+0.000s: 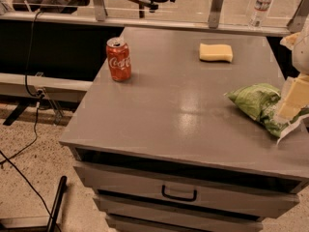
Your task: Move green jalapeno chip bag near coke can
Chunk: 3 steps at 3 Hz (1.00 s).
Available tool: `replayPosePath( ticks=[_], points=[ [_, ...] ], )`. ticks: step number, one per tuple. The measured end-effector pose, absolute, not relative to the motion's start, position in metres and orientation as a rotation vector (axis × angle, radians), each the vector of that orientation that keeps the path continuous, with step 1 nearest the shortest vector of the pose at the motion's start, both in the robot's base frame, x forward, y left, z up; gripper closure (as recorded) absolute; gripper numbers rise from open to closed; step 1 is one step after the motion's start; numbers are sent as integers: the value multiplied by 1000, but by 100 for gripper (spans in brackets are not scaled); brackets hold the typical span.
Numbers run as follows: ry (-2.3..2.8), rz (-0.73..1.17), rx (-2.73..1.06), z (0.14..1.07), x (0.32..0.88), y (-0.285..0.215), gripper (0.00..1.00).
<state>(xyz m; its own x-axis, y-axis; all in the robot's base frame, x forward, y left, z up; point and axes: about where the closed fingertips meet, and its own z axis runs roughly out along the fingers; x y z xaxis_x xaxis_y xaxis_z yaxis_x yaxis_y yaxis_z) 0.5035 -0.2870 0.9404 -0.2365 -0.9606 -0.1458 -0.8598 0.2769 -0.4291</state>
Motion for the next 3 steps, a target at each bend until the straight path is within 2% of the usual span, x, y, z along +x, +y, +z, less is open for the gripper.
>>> replayPosePath(
  ticks=[3],
  points=[
    [2245, -278, -1672, 903, 510, -302, 0]
  ],
)
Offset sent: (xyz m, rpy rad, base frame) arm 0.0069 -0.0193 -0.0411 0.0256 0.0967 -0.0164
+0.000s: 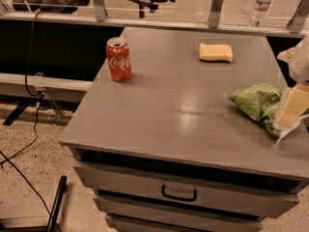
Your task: Move green jalapeno chip bag near coke can
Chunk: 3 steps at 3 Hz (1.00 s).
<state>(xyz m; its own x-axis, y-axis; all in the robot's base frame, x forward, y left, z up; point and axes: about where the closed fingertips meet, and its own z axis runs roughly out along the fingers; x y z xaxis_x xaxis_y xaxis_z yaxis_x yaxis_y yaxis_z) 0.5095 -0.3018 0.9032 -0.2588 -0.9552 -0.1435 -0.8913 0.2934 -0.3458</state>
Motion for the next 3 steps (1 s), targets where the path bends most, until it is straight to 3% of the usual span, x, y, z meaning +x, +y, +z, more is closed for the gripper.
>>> replayPosePath(
  ticks=[3],
  points=[
    [2271, -207, -1692, 884, 516, -301, 0]
  ],
)
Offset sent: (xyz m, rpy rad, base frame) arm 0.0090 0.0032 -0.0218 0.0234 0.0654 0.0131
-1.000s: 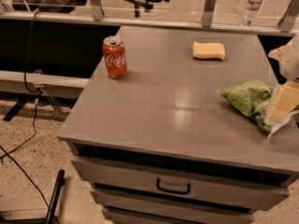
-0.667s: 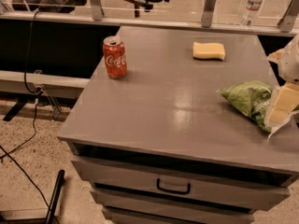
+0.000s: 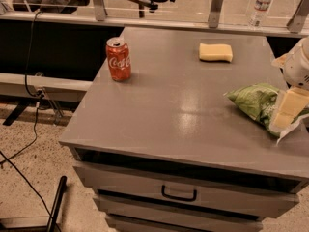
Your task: Move green jalapeno chip bag near coke can
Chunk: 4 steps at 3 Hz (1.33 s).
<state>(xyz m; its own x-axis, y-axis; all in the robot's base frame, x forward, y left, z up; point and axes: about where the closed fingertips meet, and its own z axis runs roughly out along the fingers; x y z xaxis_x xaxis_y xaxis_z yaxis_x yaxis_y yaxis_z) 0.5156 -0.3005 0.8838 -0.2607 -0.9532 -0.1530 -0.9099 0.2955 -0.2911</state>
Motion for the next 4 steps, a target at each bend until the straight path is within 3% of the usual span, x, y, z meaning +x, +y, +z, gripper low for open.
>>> replayPosePath(
  ticks=[1, 2, 3, 4],
  points=[
    [2269, -182, -1702, 880, 516, -299, 0],
    [2273, -159, -1713, 874, 515, -298, 23],
    [2270, -132, -1706, 873, 514, -297, 54],
    [2259, -101, -1699, 875, 514, -293, 77]
  ],
)
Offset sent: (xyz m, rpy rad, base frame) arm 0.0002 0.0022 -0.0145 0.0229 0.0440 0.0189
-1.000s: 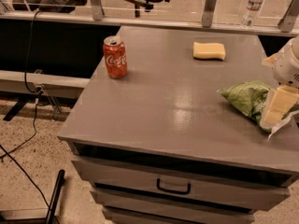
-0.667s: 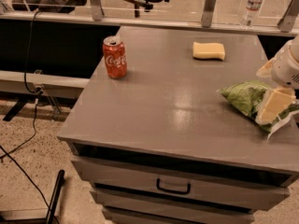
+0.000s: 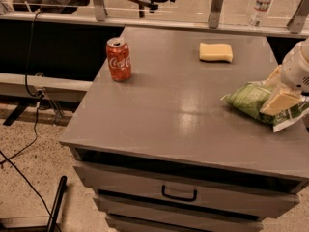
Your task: Move green jalapeno chip bag near coke can
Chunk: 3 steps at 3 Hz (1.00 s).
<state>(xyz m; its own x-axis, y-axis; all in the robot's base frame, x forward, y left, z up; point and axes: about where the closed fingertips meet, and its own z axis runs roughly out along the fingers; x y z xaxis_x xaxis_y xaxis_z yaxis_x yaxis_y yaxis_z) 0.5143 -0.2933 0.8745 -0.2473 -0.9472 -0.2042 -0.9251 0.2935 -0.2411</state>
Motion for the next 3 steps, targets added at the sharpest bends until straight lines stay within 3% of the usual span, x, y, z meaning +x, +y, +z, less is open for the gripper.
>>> replayPosePath(
  ticks=[1, 3],
  points=[
    [2165, -34, -1708, 895, 523, -261, 99],
    [1834, 120, -1784, 956, 545, -140, 100]
  ],
)
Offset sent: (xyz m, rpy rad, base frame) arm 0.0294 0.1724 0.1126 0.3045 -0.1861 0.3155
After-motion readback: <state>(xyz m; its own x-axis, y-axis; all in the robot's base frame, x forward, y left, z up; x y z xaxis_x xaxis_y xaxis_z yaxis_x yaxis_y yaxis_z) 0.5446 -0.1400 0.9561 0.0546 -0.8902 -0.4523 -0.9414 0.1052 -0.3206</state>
